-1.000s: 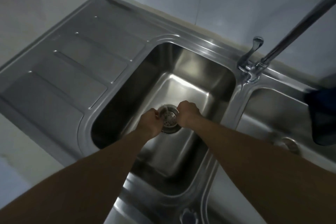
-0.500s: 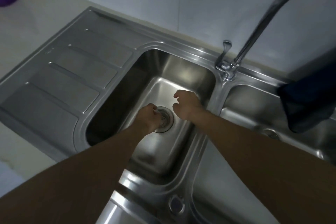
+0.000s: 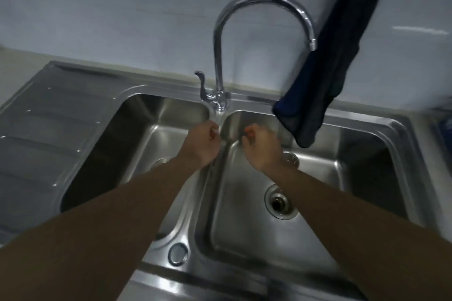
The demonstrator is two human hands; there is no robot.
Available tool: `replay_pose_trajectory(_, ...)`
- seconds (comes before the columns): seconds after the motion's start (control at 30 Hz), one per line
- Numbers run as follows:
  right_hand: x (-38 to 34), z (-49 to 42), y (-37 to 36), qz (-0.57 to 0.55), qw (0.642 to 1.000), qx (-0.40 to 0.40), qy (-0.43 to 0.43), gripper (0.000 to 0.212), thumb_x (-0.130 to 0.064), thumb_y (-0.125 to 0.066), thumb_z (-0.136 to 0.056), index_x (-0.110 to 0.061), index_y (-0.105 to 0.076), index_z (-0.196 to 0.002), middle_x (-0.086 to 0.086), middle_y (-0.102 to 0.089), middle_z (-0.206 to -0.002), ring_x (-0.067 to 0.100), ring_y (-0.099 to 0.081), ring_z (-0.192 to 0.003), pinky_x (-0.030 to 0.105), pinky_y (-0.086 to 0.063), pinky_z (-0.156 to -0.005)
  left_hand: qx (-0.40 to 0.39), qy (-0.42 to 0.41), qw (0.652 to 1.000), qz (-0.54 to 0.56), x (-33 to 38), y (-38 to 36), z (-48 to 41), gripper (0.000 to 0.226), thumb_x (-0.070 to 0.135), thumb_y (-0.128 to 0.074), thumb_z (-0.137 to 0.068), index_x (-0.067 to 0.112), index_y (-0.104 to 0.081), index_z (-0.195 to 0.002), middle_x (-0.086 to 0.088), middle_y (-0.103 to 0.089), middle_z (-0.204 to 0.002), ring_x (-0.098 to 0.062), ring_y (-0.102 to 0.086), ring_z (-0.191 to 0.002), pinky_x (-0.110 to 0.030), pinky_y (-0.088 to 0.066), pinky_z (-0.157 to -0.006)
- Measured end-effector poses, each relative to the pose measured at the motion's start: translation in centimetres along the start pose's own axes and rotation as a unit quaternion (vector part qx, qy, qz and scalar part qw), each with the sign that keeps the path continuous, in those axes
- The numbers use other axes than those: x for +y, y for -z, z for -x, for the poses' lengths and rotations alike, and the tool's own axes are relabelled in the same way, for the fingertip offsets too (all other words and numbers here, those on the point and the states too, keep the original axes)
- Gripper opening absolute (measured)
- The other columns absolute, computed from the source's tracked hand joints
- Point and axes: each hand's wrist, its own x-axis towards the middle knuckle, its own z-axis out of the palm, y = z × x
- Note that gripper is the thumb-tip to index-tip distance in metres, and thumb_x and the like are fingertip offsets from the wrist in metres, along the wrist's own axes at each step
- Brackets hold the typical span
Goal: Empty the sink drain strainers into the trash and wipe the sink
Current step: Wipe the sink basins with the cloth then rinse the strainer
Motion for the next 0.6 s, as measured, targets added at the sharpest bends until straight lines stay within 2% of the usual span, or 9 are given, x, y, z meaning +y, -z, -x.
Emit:
replay_pose_trajectory(0.13,6.2,2.4,1.9,0.003,0.997,0.001,-0.078,0.024,-0.025,-0.056,-0.093,-0.015,-0.067,-0.112,0.007,-0.068,-0.111,0.026,-0.063,-0.104,0.036,-0.051,-0.088,-0.054,-0.036,0.998,-0.023,2.6,-5.3,-0.6,0.019,0.013,-0.059,-0.093,0.010,-0.068,-0.109,-0.012,-0.072,-0.103,-0.028,-0.066,-0.098,-0.028,-0.048,-0.088)
replay_pose_trajectory(0.23,10.7,3.7,2.3,0.008,0.993,0.001,-0.119,0.024,-0.024,-0.053,-0.093,-0.016,-0.069,-0.108,0.006,-0.068,-0.106,0.024,-0.063,-0.102,0.030,-0.049,-0.083,-0.094,-0.042,0.994,-0.031,3.2,-10.0,-1.2,0.023,0.014,-0.058,-0.093,0.010,-0.068,-0.114,-0.012,-0.071,-0.109,-0.029,-0.066,-0.102,-0.029,-0.050,-0.090)
replay_pose_trajectory(0.3,13.3,4.3,2.0,0.017,0.990,0.004,-0.140,0.026,-0.025,-0.053,-0.095,-0.018,-0.068,-0.115,0.005,-0.067,-0.110,0.024,-0.060,-0.105,0.029,-0.045,-0.086,-0.126,-0.041,0.991,-0.037,2.9,-13.1,-1.8,0.025,0.015,-0.059,-0.093,0.010,-0.067,-0.117,-0.013,-0.072,-0.108,-0.031,-0.067,-0.102,-0.031,-0.051,-0.090)
replay_pose_trajectory(0.37,15.6,4.4,1.3,0.010,0.985,0.008,-0.175,0.029,-0.028,-0.057,-0.096,-0.015,-0.064,-0.121,0.008,-0.064,-0.114,0.025,-0.059,-0.104,0.030,-0.046,-0.087,-0.160,-0.031,0.985,-0.052,2.4,-16.0,-2.5,0.029,0.017,-0.058,-0.094,0.012,-0.066,-0.121,-0.009,-0.071,-0.111,-0.028,-0.066,-0.105,-0.023,-0.045,-0.084)
replay_pose_trajectory(0.43,17.2,4.3,0.4,-0.016,0.976,-0.002,-0.218,0.037,-0.032,-0.060,-0.094,-0.016,-0.058,-0.128,0.008,-0.057,-0.120,0.024,-0.060,-0.102,0.029,-0.046,-0.086,-0.193,-0.027,0.979,-0.057,2.0,-18.4,-3.3,0.031,0.017,-0.056,-0.095,0.012,-0.064,-0.124,-0.009,-0.068,-0.119,-0.027,-0.063,-0.112,-0.021,-0.041,-0.084)
replay_pose_trajectory(0.53,18.8,3.8,-1.0,-0.067,0.969,-0.030,-0.234,0.053,-0.036,-0.064,-0.092,-0.018,-0.048,-0.139,0.007,-0.050,-0.128,0.023,-0.055,-0.113,0.029,-0.044,-0.091,-0.232,-0.048,0.968,-0.081,1.7,-21.3,-4.4,0.038,0.019,-0.055,-0.098,0.007,-0.057,-0.133,-0.015,-0.060,-0.136,-0.031,-0.055,-0.127,-0.028,-0.041,-0.099)
replay_pose_trajectory(0.6,19.3,3.4,-1.9,-0.091,0.970,-0.042,-0.223,0.054,-0.034,-0.066,-0.090,-0.018,-0.049,-0.138,0.007,-0.056,-0.129,0.023,-0.057,-0.114,0.034,-0.049,-0.095,-0.253,-0.056,0.961,-0.100,1.5,-22.7,-5.1,0.040,0.023,-0.052,-0.099,0.011,-0.054,-0.137,-0.014,-0.057,-0.140,-0.031,-0.053,-0.129,-0.030,-0.040,-0.102)
